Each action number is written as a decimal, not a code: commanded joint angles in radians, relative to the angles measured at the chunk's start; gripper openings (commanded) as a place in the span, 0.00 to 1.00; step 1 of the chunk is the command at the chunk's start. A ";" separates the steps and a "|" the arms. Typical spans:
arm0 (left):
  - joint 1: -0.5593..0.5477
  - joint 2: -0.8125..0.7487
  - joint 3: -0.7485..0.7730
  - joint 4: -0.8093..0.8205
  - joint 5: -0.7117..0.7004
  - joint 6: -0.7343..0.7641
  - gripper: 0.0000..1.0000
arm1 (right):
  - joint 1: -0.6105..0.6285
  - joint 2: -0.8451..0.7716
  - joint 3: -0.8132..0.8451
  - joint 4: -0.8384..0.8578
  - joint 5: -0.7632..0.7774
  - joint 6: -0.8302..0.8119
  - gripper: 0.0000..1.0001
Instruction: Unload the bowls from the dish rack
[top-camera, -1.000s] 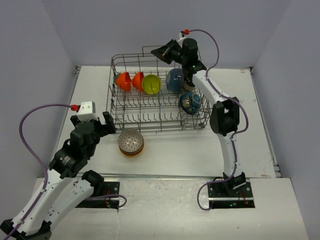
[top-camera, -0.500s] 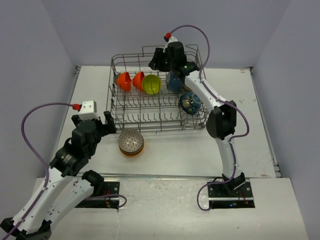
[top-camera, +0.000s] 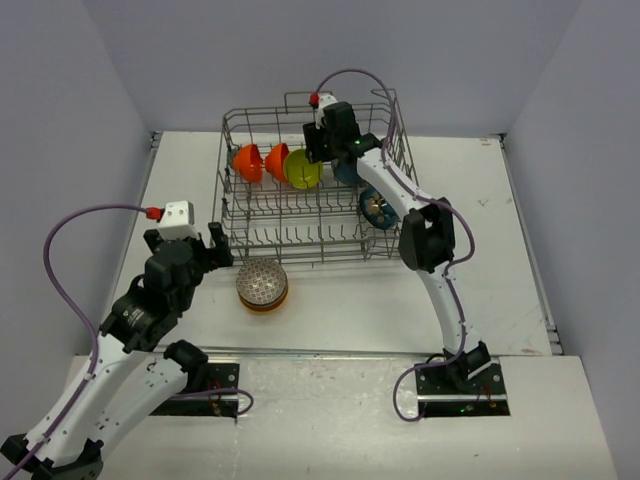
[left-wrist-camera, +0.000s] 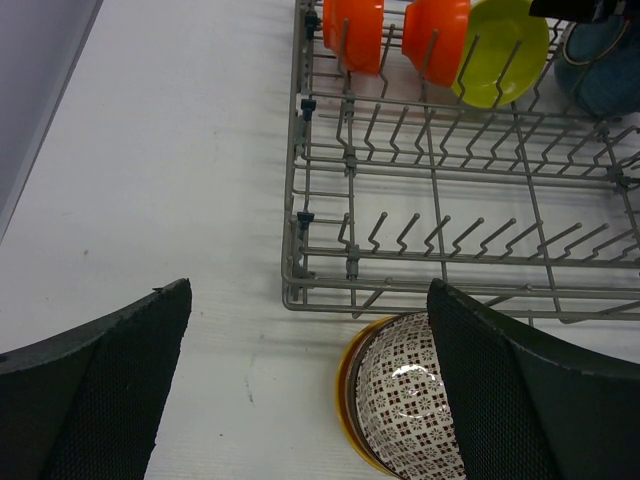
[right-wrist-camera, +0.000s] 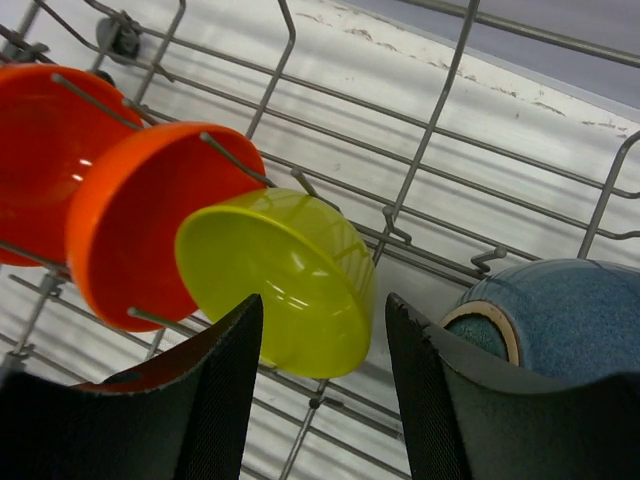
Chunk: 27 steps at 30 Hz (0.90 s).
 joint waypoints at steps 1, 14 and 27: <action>0.002 0.007 -0.011 0.030 -0.006 0.021 1.00 | 0.002 0.028 0.073 0.004 0.023 -0.119 0.54; 0.002 0.013 -0.011 0.031 0.000 0.024 1.00 | 0.022 0.057 0.008 0.105 0.071 -0.280 0.36; 0.003 -0.005 -0.012 0.033 -0.002 0.024 1.00 | 0.028 0.088 0.044 0.120 0.069 -0.343 0.24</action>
